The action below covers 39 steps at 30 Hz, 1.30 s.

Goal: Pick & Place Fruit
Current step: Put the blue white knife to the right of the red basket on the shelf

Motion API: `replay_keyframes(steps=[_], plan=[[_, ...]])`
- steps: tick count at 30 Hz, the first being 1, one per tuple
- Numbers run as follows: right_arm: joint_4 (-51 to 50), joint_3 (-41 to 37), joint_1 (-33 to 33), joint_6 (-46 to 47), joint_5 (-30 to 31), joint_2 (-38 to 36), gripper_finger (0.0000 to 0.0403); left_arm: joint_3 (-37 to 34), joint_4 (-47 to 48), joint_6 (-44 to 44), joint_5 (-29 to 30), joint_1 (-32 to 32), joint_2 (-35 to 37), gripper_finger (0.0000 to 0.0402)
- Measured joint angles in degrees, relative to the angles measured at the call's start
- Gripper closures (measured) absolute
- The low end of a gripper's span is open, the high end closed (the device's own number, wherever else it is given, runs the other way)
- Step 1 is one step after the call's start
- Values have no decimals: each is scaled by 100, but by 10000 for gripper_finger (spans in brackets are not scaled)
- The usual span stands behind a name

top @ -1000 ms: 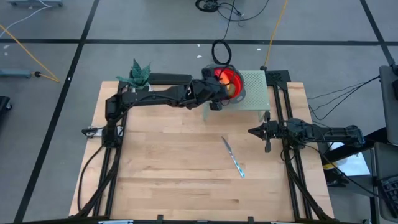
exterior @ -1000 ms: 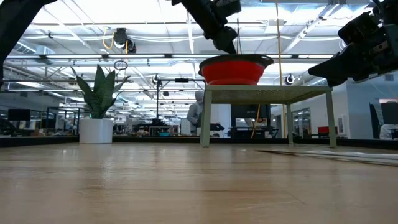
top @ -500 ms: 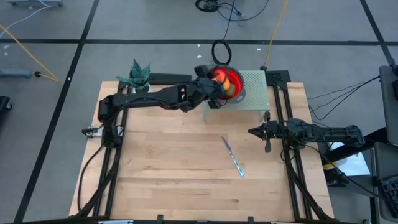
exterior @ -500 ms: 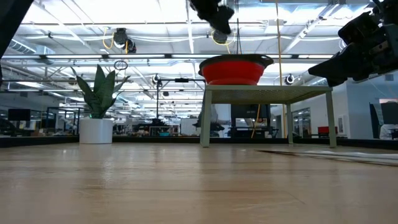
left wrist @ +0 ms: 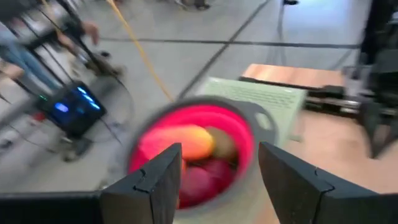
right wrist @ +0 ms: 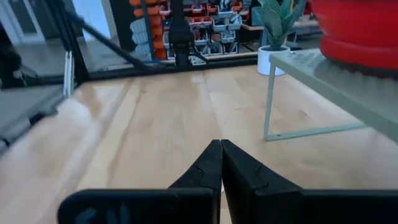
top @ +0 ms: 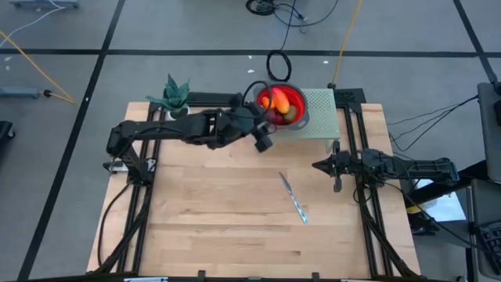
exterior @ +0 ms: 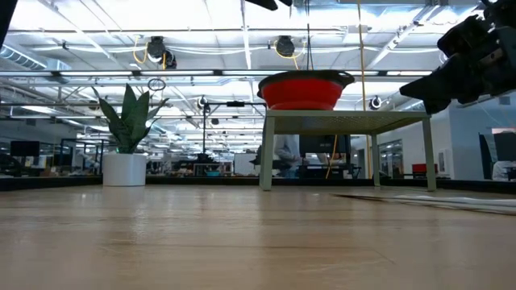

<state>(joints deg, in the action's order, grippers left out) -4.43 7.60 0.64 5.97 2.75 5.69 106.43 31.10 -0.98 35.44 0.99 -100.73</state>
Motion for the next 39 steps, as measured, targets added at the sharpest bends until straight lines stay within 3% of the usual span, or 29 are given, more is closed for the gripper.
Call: replay_keyframes(steps=[4, 9, 19, 29, 33, 39], plan=[[-8, 0, 0, 620, -1, 0, 403, -3, 441, 639, -264, -130, 1, 210], [-8, 0, 0, 1056, -3, 0, 403, -4, 732, 1191, -523, -307, -23, 273], [-10, 0, 0, 1247, -505, 0, 403, -62, 764, 1470, -905, -726, -33, 393], [-12, 0, 0, 1310, -904, 0, 403, -817, 243, 1762, -1327, -1022, -31, 397], [-12, 0, 0, 1312, -904, 0, 403, -1363, -584, 1806, -1952, -1051, -26, 400], [-16, 0, 0, 1353, -904, 0, 403, -2074, -1648, 1834, -2328, -1047, -31, 400]])
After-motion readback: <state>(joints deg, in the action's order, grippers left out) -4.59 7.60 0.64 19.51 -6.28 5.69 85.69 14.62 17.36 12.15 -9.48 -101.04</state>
